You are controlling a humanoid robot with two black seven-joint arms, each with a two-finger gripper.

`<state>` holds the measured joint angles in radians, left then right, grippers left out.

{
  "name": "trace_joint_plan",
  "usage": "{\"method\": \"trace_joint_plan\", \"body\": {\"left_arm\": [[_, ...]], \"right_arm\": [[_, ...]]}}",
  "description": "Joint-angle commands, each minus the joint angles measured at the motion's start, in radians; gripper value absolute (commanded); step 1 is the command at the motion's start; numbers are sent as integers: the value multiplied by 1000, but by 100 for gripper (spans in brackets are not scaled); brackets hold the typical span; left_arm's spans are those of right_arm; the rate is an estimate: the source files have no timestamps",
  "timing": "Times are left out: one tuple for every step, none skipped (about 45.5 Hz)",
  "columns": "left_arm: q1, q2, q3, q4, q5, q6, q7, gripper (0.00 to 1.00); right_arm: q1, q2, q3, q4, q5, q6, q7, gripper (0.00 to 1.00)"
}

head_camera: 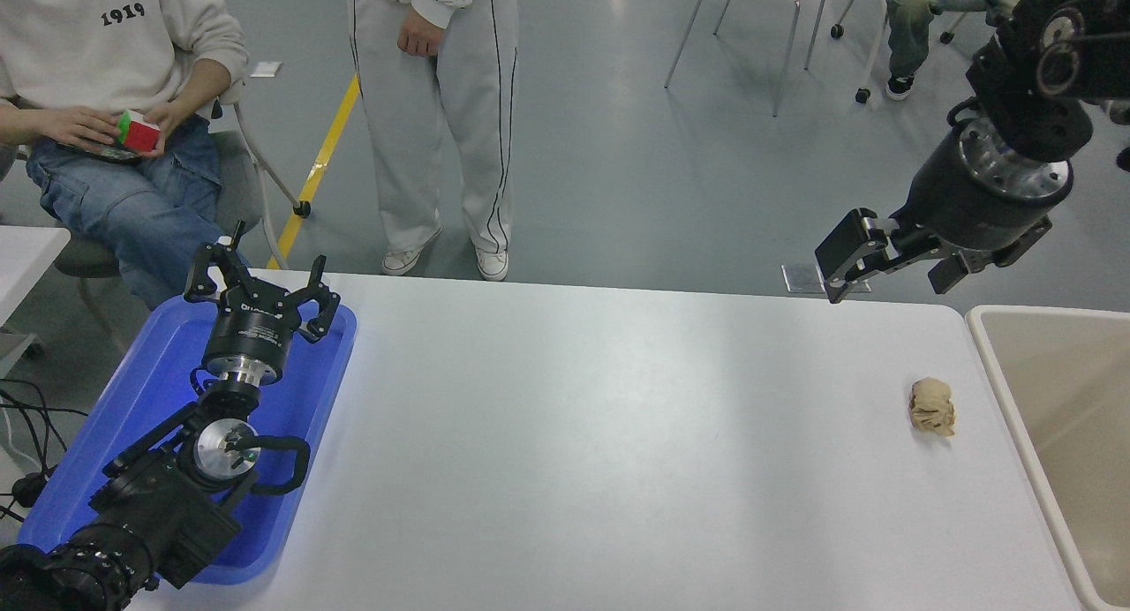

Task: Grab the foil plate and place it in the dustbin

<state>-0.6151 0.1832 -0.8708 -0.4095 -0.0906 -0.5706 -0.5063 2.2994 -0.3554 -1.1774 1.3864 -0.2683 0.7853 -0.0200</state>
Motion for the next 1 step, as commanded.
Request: {"method": "trace_joint_plan", "body": {"left_arm": [[0,-1,0,0,0,0,0,100]], "right_arm": [[-3,6,1,0,0,0,0,100]]}}
